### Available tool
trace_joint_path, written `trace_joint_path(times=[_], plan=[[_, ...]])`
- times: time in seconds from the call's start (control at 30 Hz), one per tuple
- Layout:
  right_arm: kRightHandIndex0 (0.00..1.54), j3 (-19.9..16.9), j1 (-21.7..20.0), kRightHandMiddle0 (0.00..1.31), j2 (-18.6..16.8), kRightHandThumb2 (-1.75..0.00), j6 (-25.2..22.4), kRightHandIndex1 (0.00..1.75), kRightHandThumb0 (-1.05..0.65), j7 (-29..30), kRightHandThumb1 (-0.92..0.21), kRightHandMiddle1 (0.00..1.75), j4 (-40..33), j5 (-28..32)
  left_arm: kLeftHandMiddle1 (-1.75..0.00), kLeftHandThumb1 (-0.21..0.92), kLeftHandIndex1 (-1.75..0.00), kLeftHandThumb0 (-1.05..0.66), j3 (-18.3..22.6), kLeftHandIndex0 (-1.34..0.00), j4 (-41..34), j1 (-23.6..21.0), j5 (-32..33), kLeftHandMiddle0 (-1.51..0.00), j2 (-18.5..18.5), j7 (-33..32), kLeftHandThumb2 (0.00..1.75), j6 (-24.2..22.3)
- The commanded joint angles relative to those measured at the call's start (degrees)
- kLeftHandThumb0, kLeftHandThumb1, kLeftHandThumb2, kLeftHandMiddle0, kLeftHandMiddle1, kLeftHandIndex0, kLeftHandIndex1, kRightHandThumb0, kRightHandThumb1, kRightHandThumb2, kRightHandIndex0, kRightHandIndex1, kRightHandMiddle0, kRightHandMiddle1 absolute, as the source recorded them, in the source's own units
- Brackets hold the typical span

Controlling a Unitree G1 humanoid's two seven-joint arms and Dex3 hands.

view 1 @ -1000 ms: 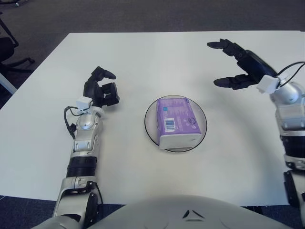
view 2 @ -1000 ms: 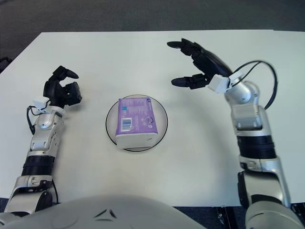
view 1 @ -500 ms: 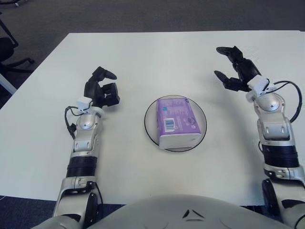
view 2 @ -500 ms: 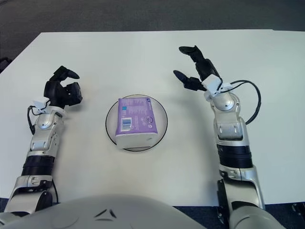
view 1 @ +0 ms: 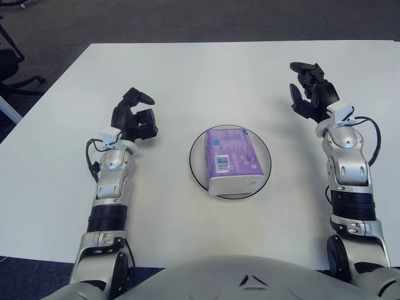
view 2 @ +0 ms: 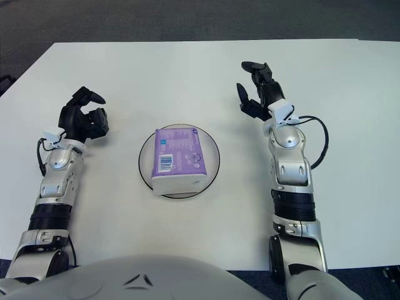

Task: Put the tissue paper into the plate.

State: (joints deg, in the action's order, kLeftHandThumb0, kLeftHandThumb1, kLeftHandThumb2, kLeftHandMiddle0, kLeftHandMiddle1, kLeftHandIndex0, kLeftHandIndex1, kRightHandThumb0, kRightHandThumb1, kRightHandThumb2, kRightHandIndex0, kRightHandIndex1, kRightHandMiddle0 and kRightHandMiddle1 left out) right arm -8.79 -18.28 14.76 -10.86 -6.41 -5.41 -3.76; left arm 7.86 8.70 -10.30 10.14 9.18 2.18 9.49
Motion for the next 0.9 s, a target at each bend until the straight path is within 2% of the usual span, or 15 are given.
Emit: trace_joint_path(times=[0.0,0.07,0.17,0.4,0.5,0.67,0.87], plan=[[0.22,-1.89,1.16,0.04,-2.33,-0.76,0.78,0.77,-0.5,2.18,-0.92,1.32,0.9,2.44,-1.75,0.38,-1.75,-0.46,-1.13,-0.57,4.14,5.46,-0.03,-1.28,-4.66,-0.16,1.24,0.47],[0.26,-2.89,1.65,0.13,-3.75,-0.62,1.81,0.95,-0.41,3.02,-0.92,1.57,1.82,4.06,-1.75,0.38,-1.75,-0.46,-1.15,-0.57,4.02,5.05,-0.23,-1.28,-4.44,-0.27,1.24,0.25],[0.29,-3.45,2.03,0.17,-4.49,-0.56,3.1,1.07,-0.37,3.46,-0.92,1.69,3.08,5.21,-1.75,0.39,-1.75,-0.46,-1.11,-0.56,3.79,4.68,-0.38,-1.27,-4.23,-0.41,1.23,-0.01],[0.38,-4.29,3.75,0.2,-5.92,-0.52,5.21,1.18,-0.35,3.97,-0.92,1.74,5.4,7.34,-1.75,0.4,-1.75,-0.45,-1.16,-0.55,2.42,4.31,-0.97,-1.25,-4.4,-1.39,1.21,-0.45],[0.42,-4.29,4.6,0.22,-6.5,-0.56,5.52,1.23,-0.36,4.3,-0.89,1.74,5.6,8.03,-1.75,0.41,-1.75,-0.45,-1.23,-0.54,2.04,4.28,-1.23,-1.25,-4.45,-1.88,1.2,-0.73],[0.52,-4.22,6.82,0.29,-8.09,-0.74,5.53,1.39,-0.37,4.89,-0.76,1.75,5.06,9.33,-1.75,0.42,-1.75,-0.45,-1.34,-0.53,1.28,4.2,-1.64,-1.26,-4.59,-2.65,1.19,-1.66],[0.61,-3.48,9.11,0.35,-9.57,-0.86,4.99,1.57,-0.39,5.22,-0.67,1.75,5.29,10.12,-1.75,0.43,-1.75,-0.44,-1.41,-0.53,0.68,4.2,-1.73,-1.26,-4.55,-2.57,1.18,-1.99]])
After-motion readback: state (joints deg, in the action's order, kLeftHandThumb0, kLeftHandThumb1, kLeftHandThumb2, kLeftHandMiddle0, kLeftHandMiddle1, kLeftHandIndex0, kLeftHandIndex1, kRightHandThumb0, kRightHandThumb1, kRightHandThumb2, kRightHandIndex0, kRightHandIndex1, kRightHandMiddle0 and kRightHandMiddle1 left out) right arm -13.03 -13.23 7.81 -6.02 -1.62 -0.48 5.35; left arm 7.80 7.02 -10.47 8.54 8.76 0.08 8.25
